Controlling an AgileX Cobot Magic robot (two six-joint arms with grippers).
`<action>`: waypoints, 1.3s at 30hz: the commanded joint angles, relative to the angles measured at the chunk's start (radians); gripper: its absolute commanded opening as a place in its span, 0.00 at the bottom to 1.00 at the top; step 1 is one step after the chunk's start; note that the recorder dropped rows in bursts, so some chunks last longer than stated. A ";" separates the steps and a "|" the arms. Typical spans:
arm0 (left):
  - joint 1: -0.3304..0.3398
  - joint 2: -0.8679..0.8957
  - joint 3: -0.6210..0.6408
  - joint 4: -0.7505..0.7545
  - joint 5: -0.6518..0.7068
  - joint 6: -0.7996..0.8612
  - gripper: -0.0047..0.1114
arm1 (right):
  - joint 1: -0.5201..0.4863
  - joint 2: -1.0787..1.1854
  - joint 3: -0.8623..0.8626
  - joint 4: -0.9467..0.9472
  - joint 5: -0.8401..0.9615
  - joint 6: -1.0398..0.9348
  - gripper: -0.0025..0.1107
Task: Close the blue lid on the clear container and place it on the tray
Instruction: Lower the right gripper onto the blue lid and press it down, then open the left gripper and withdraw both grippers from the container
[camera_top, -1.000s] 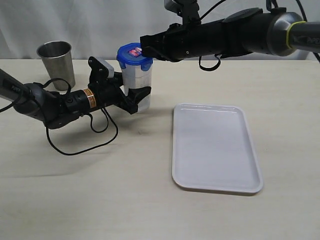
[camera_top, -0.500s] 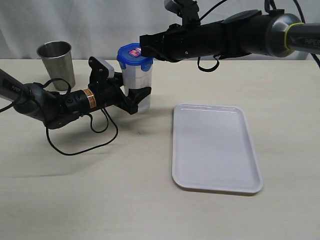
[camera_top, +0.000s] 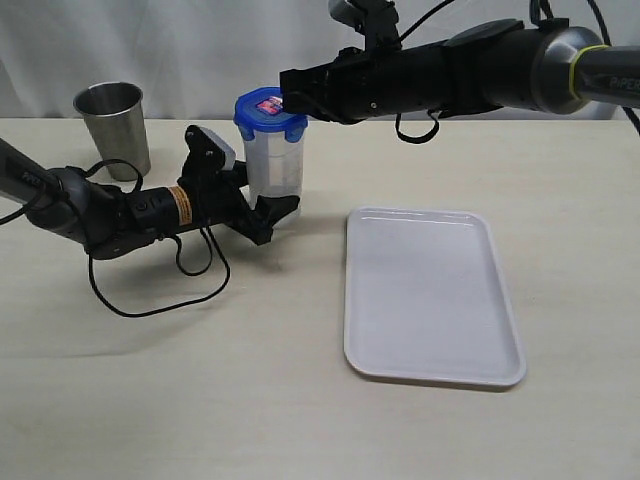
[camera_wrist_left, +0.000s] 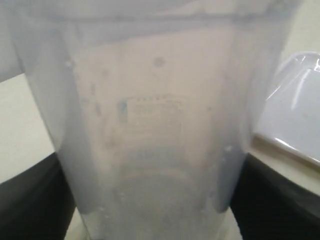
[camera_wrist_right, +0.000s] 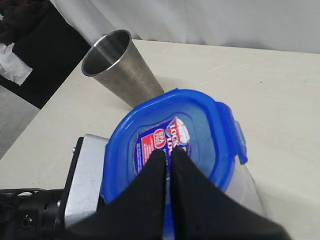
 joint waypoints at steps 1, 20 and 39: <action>0.004 0.000 0.007 0.039 0.003 -0.003 0.70 | 0.001 0.018 0.003 -0.039 -0.014 0.002 0.06; 0.219 -0.070 0.007 0.409 -0.323 -0.213 0.22 | 0.001 -0.003 0.003 -0.025 0.008 -0.013 0.06; 0.219 -0.722 0.281 0.416 0.300 -0.743 0.04 | -0.001 -0.516 0.336 -0.170 -0.267 -0.131 0.06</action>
